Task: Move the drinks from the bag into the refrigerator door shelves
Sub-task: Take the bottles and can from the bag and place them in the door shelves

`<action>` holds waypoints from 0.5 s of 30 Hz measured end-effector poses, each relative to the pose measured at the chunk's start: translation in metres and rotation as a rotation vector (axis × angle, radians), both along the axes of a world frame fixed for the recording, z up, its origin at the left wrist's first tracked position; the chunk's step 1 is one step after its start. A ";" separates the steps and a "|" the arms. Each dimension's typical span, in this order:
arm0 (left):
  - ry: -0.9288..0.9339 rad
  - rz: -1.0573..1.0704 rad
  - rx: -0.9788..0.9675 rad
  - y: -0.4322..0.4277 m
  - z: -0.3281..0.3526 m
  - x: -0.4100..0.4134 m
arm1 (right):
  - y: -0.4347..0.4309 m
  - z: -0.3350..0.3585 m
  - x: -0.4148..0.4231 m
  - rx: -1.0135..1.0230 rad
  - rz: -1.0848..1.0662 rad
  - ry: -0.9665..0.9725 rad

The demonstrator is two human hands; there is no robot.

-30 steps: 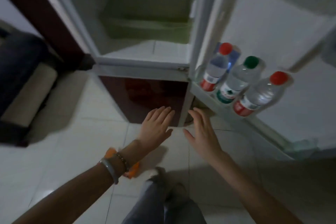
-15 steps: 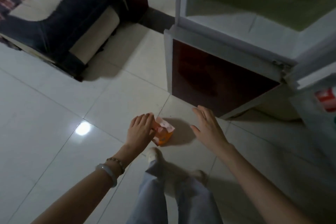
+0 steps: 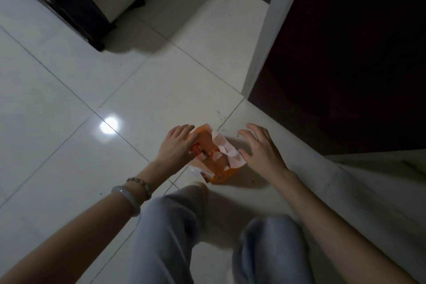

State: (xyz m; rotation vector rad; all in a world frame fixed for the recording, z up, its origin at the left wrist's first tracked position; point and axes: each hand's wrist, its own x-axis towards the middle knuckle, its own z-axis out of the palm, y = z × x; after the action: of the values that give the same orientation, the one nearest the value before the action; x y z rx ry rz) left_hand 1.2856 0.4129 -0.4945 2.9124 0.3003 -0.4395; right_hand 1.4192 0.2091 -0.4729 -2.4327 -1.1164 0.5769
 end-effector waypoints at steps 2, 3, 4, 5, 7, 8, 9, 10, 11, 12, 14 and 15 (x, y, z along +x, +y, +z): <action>-0.019 -0.154 0.023 0.010 -0.042 0.006 | 0.008 -0.052 0.003 0.002 0.027 0.004; -0.036 -0.224 0.034 0.013 -0.061 0.010 | 0.013 -0.077 0.005 0.008 0.037 0.007; -0.057 -0.284 0.040 0.016 -0.079 0.014 | 0.017 -0.101 0.006 0.010 0.045 0.005; -0.072 -0.344 0.035 0.018 -0.097 0.018 | 0.021 -0.124 0.007 0.006 0.058 0.003; -0.097 -0.430 -0.013 0.019 -0.131 0.022 | 0.025 -0.165 0.008 -0.012 0.094 0.010; -0.101 -0.464 -0.038 0.018 -0.147 0.023 | 0.027 -0.184 0.007 -0.019 0.115 0.010; -0.112 -0.488 -0.043 0.019 -0.162 0.025 | 0.028 -0.200 0.007 -0.023 0.136 -0.001; -0.100 -0.503 -0.036 0.020 -0.175 0.027 | 0.029 -0.215 0.006 -0.035 0.155 -0.011; -0.076 -0.509 -0.024 0.019 -0.187 0.028 | 0.030 -0.228 0.006 -0.053 0.169 -0.007; -0.026 -0.500 -0.017 0.018 -0.198 0.029 | 0.030 -0.237 0.004 -0.079 0.179 0.009; 0.097 -0.461 -0.053 0.017 -0.221 0.031 | 0.031 -0.251 0.003 -0.155 0.198 0.051; 0.177 -0.397 -0.123 0.012 -0.228 0.030 | 0.031 -0.255 0.002 -0.185 0.213 0.073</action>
State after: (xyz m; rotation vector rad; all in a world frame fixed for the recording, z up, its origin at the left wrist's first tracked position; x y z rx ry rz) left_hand 1.3161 0.4253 -0.7228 2.8110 -0.2807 -0.7466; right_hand 1.4213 0.2397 -0.7276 -2.4373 -1.3549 0.8638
